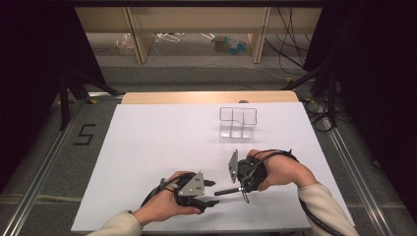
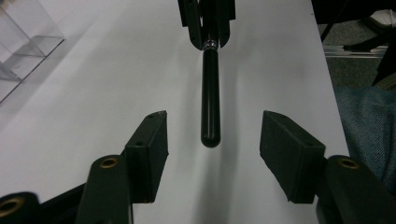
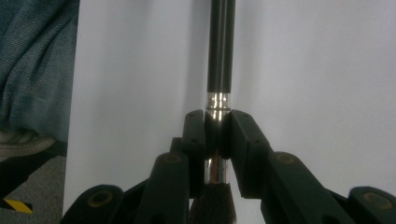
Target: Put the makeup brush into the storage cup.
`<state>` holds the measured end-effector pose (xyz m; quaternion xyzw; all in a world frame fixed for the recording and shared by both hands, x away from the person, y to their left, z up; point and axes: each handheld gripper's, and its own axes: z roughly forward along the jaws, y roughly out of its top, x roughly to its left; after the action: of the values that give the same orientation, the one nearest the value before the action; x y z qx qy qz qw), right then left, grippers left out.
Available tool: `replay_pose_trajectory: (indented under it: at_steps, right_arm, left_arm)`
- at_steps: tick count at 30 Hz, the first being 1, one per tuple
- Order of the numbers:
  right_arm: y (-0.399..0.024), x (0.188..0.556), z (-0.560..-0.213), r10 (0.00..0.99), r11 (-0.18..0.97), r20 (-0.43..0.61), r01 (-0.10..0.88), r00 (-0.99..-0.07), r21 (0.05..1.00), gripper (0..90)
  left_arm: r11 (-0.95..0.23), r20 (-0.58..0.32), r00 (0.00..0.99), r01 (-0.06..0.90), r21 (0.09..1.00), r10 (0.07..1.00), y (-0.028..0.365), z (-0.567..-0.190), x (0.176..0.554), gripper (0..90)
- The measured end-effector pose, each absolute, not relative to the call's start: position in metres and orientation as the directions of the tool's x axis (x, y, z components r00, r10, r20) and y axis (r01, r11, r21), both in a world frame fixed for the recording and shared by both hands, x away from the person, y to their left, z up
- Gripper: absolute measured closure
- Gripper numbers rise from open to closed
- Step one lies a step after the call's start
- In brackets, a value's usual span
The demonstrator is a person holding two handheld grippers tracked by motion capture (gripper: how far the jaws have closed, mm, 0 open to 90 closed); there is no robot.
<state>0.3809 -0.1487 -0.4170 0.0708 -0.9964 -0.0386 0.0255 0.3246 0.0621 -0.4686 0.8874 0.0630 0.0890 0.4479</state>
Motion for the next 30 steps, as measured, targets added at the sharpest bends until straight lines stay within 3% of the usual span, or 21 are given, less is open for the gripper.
replay_pose_trajectory:
  at_steps: [12,14,30]
  right_arm:
    - [-0.145,0.382,-0.42,-0.182,0.981,0.045,-0.178,-0.982,0.078,77.0]
    - [-0.144,0.379,-0.419,-0.148,0.986,0.037,-0.144,-0.988,0.083,77.1]
    - [-0.142,0.379,-0.417,-0.158,0.983,0.039,-0.153,-0.987,0.098,77.1]
  left_arm:
    - [-0.604,0.101,0.977,0.032,0.796,0.185,0.048,-0.472,0.331,48.7]
    - [-0.605,0.098,0.977,0.036,0.795,0.187,0.047,-0.473,0.332,49.2]
    - [-0.609,0.095,0.979,0.036,0.793,0.181,0.038,-0.474,0.335,55.9]
